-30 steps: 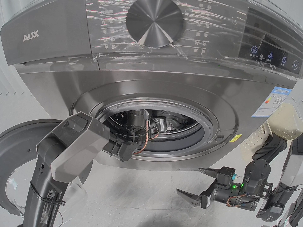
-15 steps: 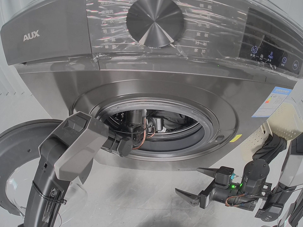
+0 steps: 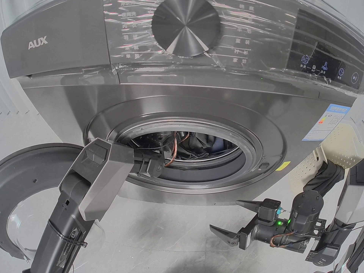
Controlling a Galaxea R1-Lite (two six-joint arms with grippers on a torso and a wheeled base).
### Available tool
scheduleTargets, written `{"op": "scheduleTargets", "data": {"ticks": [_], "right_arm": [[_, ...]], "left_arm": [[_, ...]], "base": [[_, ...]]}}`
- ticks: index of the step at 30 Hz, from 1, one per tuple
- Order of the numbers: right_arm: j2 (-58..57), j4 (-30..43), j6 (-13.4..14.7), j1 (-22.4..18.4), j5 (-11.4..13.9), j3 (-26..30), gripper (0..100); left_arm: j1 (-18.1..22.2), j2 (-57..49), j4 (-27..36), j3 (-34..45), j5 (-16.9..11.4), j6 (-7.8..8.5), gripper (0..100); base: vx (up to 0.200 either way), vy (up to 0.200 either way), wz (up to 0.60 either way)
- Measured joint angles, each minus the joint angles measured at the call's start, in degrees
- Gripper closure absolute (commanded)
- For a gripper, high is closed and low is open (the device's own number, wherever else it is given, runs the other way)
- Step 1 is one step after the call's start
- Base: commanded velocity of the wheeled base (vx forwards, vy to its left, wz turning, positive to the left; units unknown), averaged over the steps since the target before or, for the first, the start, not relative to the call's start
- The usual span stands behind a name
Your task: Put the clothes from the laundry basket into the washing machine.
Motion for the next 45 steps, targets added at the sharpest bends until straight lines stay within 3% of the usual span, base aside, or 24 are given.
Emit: {"op": "scheduleTargets", "data": {"ticks": [2,3,10,22,30,39,45], "right_arm": [[0.00,-0.01,0.00,0.02,0.00,-0.11,0],[0.00,-0.01,-0.02,0.02,0.00,-0.12,0],[0.00,0.00,-0.02,-0.26,0.05,-0.17,0],[-0.11,-0.01,-0.02,-0.43,-0.16,-0.06,0],[-0.35,-0.01,-0.04,-0.11,-0.32,-0.20,0],[-0.55,-0.01,-0.02,-0.12,-0.34,-0.39,0],[-0.60,-0.01,-0.02,-0.20,-0.34,-0.55,0]], "left_arm": [[-0.15,0.37,-0.20,-0.20,0.05,0.02,100],[-0.26,0.50,-0.26,-0.28,0.05,0.00,0],[-1.68,-0.88,0.18,3.15,0.07,0.38,0],[-4.39,-12.92,2.79,29.55,-0.52,4.79,0],[-6.07,-23.26,3.04,42.28,-1.56,5.77,0],[-7.56,-28.70,0.65,50.41,-2.85,6.38,0],[-7.91,-27.28,-4.77,48.35,-3.69,6.27,0]], "base": [[0.000,0.000,0.00],[0.000,0.000,0.00],[0.000,0.000,0.00],[0.000,0.000,0.00],[0.000,0.000,0.00],[0.000,0.000,0.00],[0.000,0.000,0.00]]}}
